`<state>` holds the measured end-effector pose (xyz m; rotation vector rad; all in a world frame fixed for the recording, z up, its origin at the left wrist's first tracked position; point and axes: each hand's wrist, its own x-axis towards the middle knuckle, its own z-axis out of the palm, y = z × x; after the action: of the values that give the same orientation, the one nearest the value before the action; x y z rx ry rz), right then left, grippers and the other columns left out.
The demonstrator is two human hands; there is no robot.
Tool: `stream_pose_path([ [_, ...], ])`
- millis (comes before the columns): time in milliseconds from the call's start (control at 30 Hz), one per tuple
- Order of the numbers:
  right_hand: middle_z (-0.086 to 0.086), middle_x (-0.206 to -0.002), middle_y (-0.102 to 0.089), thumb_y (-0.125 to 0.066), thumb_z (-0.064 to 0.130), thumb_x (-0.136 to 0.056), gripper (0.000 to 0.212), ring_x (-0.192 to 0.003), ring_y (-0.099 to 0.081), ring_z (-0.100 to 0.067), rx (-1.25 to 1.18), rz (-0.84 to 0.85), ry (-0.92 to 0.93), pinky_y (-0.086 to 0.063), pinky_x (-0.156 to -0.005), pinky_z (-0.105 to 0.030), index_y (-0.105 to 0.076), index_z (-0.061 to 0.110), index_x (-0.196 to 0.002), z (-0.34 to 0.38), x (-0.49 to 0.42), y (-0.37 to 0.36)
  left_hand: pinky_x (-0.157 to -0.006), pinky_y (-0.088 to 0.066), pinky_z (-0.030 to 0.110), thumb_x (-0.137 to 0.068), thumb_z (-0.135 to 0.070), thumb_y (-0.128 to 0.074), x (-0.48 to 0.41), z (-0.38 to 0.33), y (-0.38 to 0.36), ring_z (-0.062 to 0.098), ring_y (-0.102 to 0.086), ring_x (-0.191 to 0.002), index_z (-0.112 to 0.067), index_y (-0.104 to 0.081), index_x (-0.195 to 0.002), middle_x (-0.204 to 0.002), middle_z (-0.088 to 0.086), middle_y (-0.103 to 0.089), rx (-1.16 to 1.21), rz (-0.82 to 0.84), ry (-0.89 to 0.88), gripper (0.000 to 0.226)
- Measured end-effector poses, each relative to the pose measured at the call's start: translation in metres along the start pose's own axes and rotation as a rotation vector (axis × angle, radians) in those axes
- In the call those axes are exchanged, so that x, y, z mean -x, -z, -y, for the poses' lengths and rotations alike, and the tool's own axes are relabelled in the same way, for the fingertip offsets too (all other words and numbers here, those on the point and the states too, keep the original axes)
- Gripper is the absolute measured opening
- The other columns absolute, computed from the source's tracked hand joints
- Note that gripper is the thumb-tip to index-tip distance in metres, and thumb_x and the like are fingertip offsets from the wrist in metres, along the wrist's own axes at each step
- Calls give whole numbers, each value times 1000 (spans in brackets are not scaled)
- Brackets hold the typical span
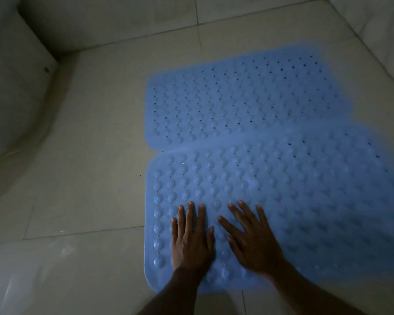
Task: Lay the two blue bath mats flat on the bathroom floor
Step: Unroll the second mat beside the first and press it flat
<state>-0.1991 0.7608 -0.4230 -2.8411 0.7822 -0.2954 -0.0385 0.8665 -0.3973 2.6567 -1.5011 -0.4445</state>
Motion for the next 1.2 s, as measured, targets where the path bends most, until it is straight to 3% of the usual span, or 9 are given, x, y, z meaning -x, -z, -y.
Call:
stream_pose_path([
  [133,-11,-156,-45,-52,40,-93,52,-147,-36,-36,54,43,1,-30,-113,-67,-53,33,-144,-2,-3,-1,-124,4,39,-100,-56,-7,-2,3,14,26,5,-157,-31,-10,-162,-170,3,-3,17,36,2,67],
  [433,-13,-147,-55,-40,41,-92,45,-138,-48,-40,103,159,-71,-40,-104,-70,-61,32,-131,11,-14,17,-126,-15,43,-104,-40,-34,-9,-1,52,29,0,-157,-31,-14,-161,-171,2,-2,-30,195,-9,61],
  [667,-8,-160,-39,-27,47,-94,55,-148,-35,-34,78,292,-34,-38,-107,-68,-41,39,-147,1,-10,32,-123,-24,47,-100,-40,-44,-17,-2,66,30,-2,-156,-29,-12,-161,-169,4,-1,-73,282,-34,70],
  [767,-1,-168,-21,-27,48,-99,57,-155,-17,-27,72,271,-22,-23,-119,-62,-24,43,-156,-4,0,26,-126,-12,47,-103,-39,-37,-9,2,53,29,9,-157,-32,1,-162,-170,2,12,-60,281,-33,70],
  [900,0,-167,-23,-34,52,-100,61,-156,-14,-23,82,190,-117,-17,-121,-56,-27,34,-157,-8,9,16,-126,5,50,-98,-45,-14,1,3,16,28,23,-154,-35,13,-160,-165,-1,28,16,150,19,68],
  [1033,-1,-164,-33,-33,59,-98,65,-154,-24,-26,72,55,-193,-26,-118,-59,-41,26,-154,-35,29,22,-122,-3,53,-96,-51,-33,3,-20,-3,37,-3,-156,-19,-23,-161,-170,10,-9,109,3,94,73],
  [1133,-7,-159,-40,-37,60,-96,66,-148,-36,-31,145,-32,-331,-31,-114,-61,-48,22,-149,-76,34,35,-120,-11,52,-94,-49,-43,-9,-54,-5,37,-20,-154,-20,-35,-157,-166,12,-27,98,-33,-99,70],
  [1200,-11,-158,-42,-42,57,-94,66,-146,-39,-34,171,-55,-464,-31,-112,-61,-51,19,-148,-101,37,42,-121,-10,50,-93,-48,-43,-22,-84,-2,34,-20,-154,-24,-34,-157,-166,9,-28,98,-25,-220,68],
])
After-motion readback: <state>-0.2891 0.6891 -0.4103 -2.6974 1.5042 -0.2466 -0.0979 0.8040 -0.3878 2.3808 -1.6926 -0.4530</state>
